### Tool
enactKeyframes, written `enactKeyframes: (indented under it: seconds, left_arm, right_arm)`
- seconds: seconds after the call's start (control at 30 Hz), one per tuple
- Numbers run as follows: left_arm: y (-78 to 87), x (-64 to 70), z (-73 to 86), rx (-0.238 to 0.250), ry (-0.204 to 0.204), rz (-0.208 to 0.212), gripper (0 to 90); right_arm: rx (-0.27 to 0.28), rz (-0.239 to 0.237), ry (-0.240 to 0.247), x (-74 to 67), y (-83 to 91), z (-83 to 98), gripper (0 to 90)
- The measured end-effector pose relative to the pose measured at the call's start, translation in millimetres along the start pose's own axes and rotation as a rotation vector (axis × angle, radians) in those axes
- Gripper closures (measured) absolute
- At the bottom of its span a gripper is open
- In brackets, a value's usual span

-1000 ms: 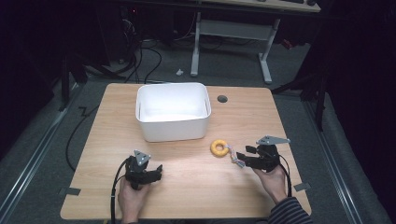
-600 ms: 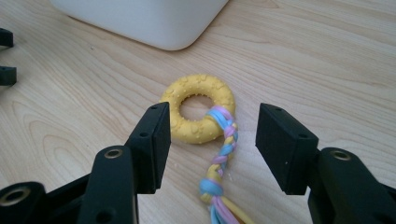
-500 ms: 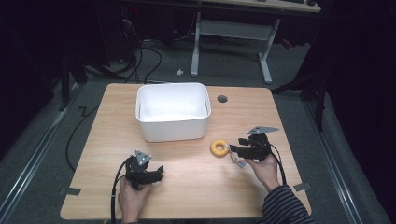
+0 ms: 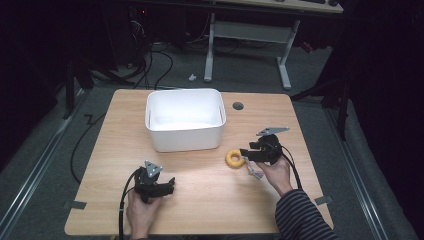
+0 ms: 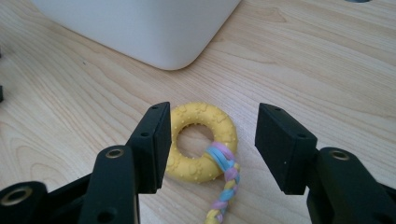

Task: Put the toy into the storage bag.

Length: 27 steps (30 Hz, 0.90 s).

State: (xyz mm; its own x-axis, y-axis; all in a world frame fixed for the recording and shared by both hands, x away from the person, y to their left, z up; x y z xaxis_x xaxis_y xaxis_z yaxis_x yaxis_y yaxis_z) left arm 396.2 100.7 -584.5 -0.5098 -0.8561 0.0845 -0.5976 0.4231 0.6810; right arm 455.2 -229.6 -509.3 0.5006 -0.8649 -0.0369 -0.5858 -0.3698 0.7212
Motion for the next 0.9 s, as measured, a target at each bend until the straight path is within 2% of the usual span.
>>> enactKeyframes:
  seconds: [0.17, 0.5, 0.7, 0.9]
  left_arm:
    - [0.0, 0.0, 0.0, 0.000, 0.000, 0.000, 14.8]
    - [0.0, 0.0, 0.0, 0.000, 0.000, 0.000, 14.7]
    - [0.0, 0.0, 0.0, 0.000, 0.000, 0.000, 14.7]
    - [0.0, 0.0, 0.0, 0.000, 0.000, 0.000, 14.7]
  right_arm:
    - [-0.030, 0.015, 0.033, -3.1, -11.8, -5.0, 46.4]
    - [-0.111, 0.021, 0.019, -1.5, -37.8, 3.5, 47.3]
    - [-0.160, 0.030, 0.013, 1.2, -47.8, 10.0, 48.5]
    - [-0.182, 0.037, 0.011, 1.5, -53.7, 13.0, 50.3]
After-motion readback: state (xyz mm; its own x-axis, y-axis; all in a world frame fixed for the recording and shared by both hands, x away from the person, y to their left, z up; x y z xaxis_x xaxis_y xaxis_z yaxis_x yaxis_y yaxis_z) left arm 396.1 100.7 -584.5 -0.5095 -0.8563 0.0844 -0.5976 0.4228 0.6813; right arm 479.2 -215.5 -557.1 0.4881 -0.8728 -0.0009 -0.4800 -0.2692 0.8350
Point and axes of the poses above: each handheld gripper's, and its own axes: y roughly backward along the jaws, z roughly out of its underside, x roughly to its right, the point moved 7 cm from there along -y, roughly forward along the jaws, and after that the axes turned 6 degrees about z, right-handed, at the moved point
